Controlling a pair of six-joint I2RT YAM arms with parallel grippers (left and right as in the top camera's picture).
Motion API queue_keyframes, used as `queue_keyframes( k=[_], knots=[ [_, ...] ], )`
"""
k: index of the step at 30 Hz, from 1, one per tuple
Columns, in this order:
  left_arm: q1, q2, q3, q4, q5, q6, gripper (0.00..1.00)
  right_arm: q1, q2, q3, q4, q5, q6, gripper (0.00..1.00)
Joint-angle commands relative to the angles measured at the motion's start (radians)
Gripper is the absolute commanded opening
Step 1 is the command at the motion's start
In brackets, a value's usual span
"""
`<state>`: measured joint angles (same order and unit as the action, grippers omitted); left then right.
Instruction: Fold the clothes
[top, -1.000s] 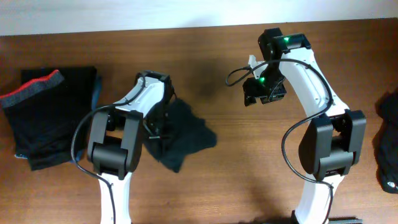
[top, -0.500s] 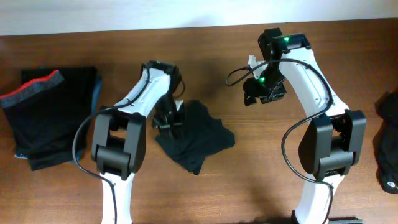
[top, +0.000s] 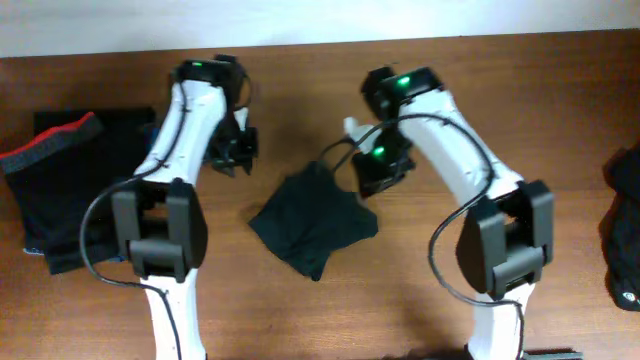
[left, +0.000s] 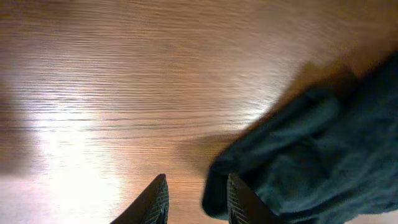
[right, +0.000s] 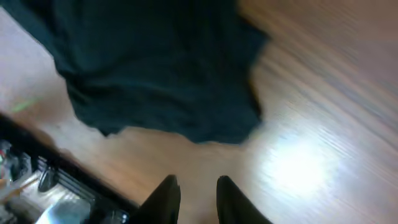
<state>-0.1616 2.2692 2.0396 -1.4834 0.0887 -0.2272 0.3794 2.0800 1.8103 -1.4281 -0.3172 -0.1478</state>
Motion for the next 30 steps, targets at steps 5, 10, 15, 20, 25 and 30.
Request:
queue_keyframes(
  k=[5, 10, 15, 20, 25, 30],
  knots=[
    [0.054, 0.005, 0.014, 0.005, -0.003, -0.011, 0.39, 0.123, 0.003, -0.229, 0.198, -0.034, 0.134, 0.26],
    [0.054, 0.005, 0.014, 0.008, -0.003, -0.011, 0.44, 0.158, 0.003, -0.36, 0.386, -0.038, 0.184, 0.26],
    [0.053, 0.005, 0.014, 0.005, -0.003, -0.011, 0.47, 0.155, 0.003, -0.42, 0.594, 0.069, 0.19, 0.35],
    [0.051, 0.005, 0.014, -0.023, 0.068, -0.01, 0.5, 0.15, 0.003, -0.42, 0.779, 0.243, 0.179, 0.5],
    [0.051, 0.005, 0.011, -0.083, 0.115, -0.007, 0.57, 0.129, 0.003, -0.419, 0.816, 0.243, 0.18, 0.55],
    [0.051, 0.005, -0.01, -0.082, 0.26, 0.127, 0.57, 0.096, 0.003, -0.419, 0.808, 0.241, 0.183, 0.55]
  ],
)
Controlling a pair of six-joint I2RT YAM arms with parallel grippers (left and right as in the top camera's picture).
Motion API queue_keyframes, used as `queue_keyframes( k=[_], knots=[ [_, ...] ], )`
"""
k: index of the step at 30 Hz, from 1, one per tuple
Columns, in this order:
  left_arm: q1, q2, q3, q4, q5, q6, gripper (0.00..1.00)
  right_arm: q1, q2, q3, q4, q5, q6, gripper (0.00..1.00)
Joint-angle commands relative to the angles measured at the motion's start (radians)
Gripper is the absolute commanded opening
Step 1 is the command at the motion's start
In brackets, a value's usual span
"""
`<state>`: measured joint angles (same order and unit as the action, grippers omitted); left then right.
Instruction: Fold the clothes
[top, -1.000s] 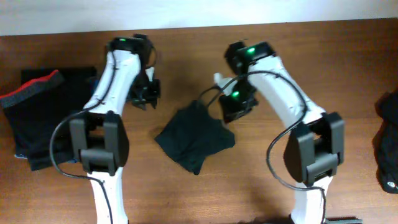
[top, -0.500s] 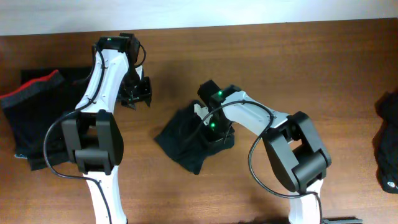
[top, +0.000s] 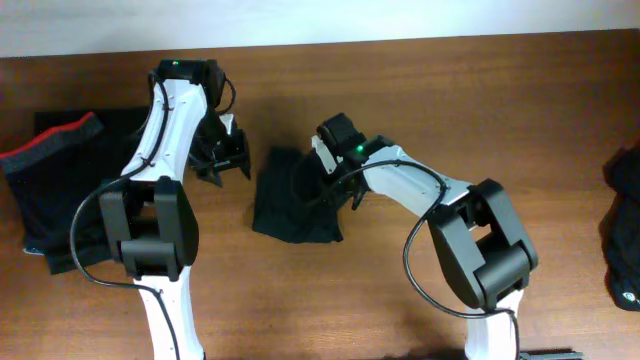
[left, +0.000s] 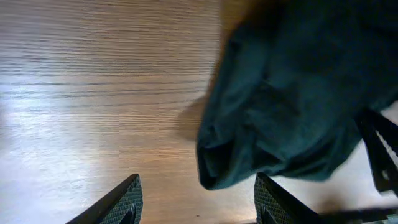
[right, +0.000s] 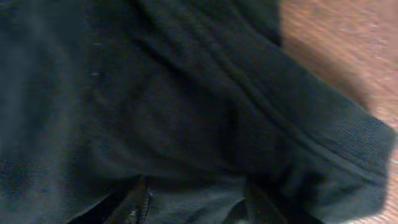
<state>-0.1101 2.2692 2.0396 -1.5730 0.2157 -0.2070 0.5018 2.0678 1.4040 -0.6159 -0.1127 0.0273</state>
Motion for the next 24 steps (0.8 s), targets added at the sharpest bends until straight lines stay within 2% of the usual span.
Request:
queue_keyframes(
  k=[1, 6, 10, 12, 18, 24],
  knots=[
    [-0.001, 0.005, -0.014, 0.009, 0.141, 0.126, 0.57, -0.032, 0.015, -0.013, -0.006, 0.035, 0.008, 0.55],
    [-0.001, 0.006, -0.099, 0.05, 0.136, 0.134, 0.59, -0.031, 0.015, -0.013, -0.019, 0.034, 0.007, 0.55],
    [-0.001, 0.006, -0.241, 0.123, 0.141, 0.134, 0.61, -0.031, 0.015, -0.013, -0.023, 0.009, 0.008, 0.55],
    [-0.001, 0.006, -0.302, 0.158, 0.185, 0.139, 0.61, -0.031, 0.015, -0.013, -0.023, 0.009, 0.008, 0.55],
    [-0.001, 0.006, -0.398, 0.205, 0.394, 0.267, 0.63, -0.031, 0.015, -0.013, -0.032, 0.009, 0.008, 0.55],
    [-0.001, 0.006, -0.469, 0.268, 0.462, 0.306, 0.63, -0.031, 0.015, -0.013, -0.043, 0.009, 0.008, 0.55]
  ],
)
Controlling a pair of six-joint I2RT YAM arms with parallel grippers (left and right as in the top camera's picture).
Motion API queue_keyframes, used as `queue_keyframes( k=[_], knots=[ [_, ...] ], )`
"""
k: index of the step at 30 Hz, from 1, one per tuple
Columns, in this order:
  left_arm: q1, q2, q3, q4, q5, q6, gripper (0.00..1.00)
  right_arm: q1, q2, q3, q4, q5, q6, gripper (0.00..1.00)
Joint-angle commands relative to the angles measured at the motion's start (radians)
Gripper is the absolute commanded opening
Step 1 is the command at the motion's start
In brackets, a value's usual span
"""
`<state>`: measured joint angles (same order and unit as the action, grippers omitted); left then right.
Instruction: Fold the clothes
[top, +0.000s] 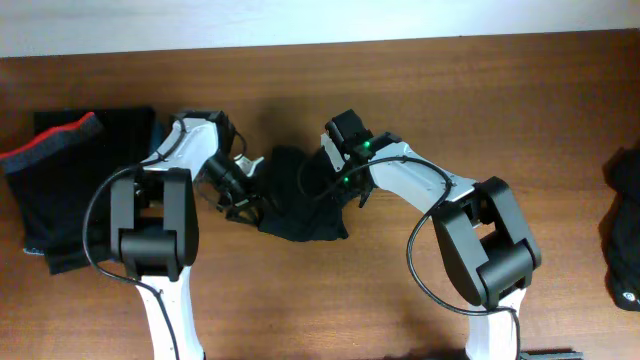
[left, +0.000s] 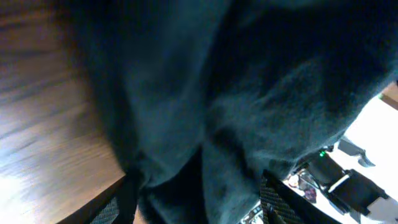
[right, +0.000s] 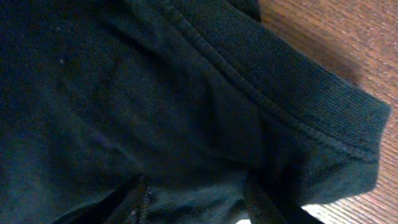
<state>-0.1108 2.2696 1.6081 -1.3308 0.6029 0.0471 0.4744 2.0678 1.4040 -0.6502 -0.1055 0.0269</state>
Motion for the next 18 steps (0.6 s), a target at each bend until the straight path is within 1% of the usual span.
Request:
queue_keyframes(
  k=[1, 6, 8, 9, 10, 12, 16, 18],
  knots=[
    [0.0, 0.006, -0.045, 0.039, 0.074, 0.052, 0.64, -0.003, 0.015, -0.013, -0.011, 0.002, 0.008, 0.55],
    [0.0, 0.006, -0.055, 0.098, 0.074, 0.051, 0.64, -0.003, 0.015, -0.013, -0.023, 0.002, 0.008, 0.55],
    [0.0, 0.006, -0.055, 0.101, 0.074, 0.048, 0.55, -0.003, 0.015, -0.013, -0.023, 0.002, 0.008, 0.55],
    [0.0, 0.006, -0.055, 0.101, 0.074, 0.048, 0.4, -0.003, 0.015, -0.013, -0.023, 0.002, 0.008, 0.55],
    [0.0, 0.006, -0.055, 0.101, 0.074, 0.048, 0.24, -0.003, 0.015, -0.013, -0.023, 0.002, 0.008, 0.55],
    [0.0, 0.006, -0.055, 0.097, 0.074, 0.048, 0.01, -0.003, 0.015, -0.013, -0.024, 0.002, 0.008, 0.55],
    [0.005, 0.006, -0.043, 0.08, 0.045, 0.048, 0.0, -0.005, 0.014, -0.013, -0.028, 0.002, 0.008, 0.55],
    [0.005, 0.004, 0.006, 0.032, -0.04, 0.048, 0.01, -0.005, -0.004, 0.003, -0.038, 0.006, 0.008, 0.55]
  ],
)
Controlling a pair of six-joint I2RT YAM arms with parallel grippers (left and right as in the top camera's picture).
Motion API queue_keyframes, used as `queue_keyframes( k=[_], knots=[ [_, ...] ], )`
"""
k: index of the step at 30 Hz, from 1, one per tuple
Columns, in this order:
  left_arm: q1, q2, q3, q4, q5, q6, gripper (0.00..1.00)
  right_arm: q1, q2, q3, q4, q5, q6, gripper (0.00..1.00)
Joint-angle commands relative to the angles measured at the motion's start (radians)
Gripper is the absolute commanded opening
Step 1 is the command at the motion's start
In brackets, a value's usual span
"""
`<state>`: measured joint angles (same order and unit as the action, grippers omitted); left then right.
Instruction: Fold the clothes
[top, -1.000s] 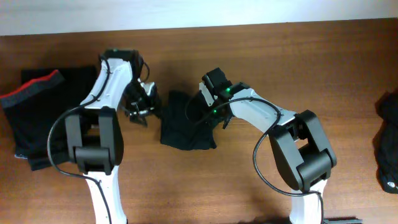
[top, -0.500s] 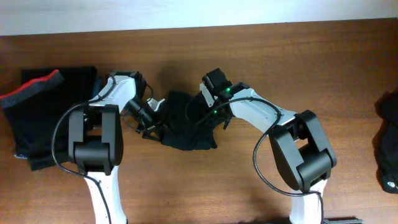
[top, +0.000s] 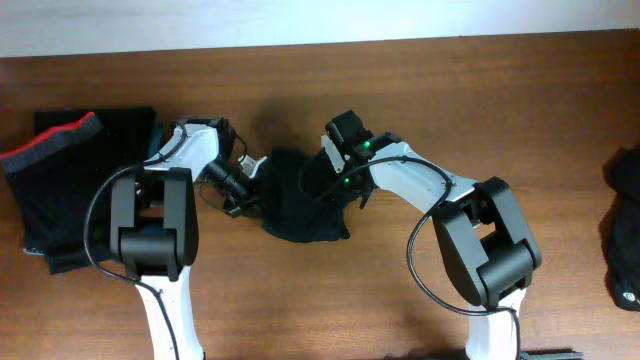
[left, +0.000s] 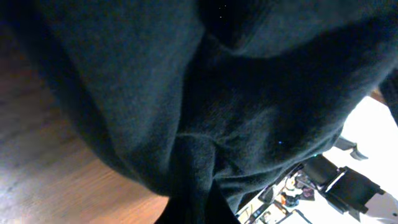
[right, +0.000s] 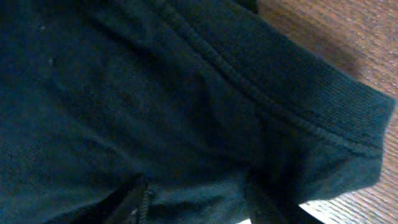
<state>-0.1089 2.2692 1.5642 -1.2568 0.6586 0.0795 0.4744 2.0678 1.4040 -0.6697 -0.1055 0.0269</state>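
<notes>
A crumpled dark teal garment (top: 300, 208) lies on the wooden table between the two arms. My left gripper (top: 243, 190) is at its left edge. In the left wrist view the cloth (left: 217, 93) fills the frame and a fold of it runs into the gripper (left: 193, 208), whose jaws are together on it. My right gripper (top: 343, 186) presses down on the garment's right side. In the right wrist view its fingers (right: 138, 202) stand wide apart with cloth (right: 155, 93) and a ribbed hem (right: 298, 106) under them.
A pile of black clothes with a red waistband (top: 60, 175) lies at the left end of the table. Another dark garment (top: 625, 230) lies at the right edge. Bare wood (top: 500, 100) stretches behind and to the right of the arms.
My left gripper's jaws stood wide apart around the garment's left edge; now they are closed on a fold of it. The right gripper has stayed open on the cloth.
At first the garment lay crumpled between the arms, with both grippers beside it. Then it lay further left, my right gripper open on it and the left open beside it. The left then reached into its edge and has now shut on it.
</notes>
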Motion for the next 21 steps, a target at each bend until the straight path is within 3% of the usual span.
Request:
queue_keyframes(
  k=[1, 6, 13, 21],
  knots=[
    [0.003, 0.002, 0.068, -0.062, -0.122, 0.016, 0.01, -0.005, -0.013, 0.016, -0.029, 0.007, 0.008, 0.55],
    [0.003, 0.001, 0.209, -0.173, -0.24, 0.016, 0.01, -0.008, -0.102, 0.174, -0.151, 0.094, 0.008, 0.64],
    [0.01, 0.001, 0.547, -0.356, -0.316, 0.018, 0.0, -0.082, -0.218, 0.417, -0.336, 0.174, 0.008, 0.67],
    [0.034, 0.001, 0.856, -0.423, -0.389, 0.02, 0.0, -0.18, -0.256, 0.438, -0.448, 0.17, 0.007, 0.67]
  ],
)
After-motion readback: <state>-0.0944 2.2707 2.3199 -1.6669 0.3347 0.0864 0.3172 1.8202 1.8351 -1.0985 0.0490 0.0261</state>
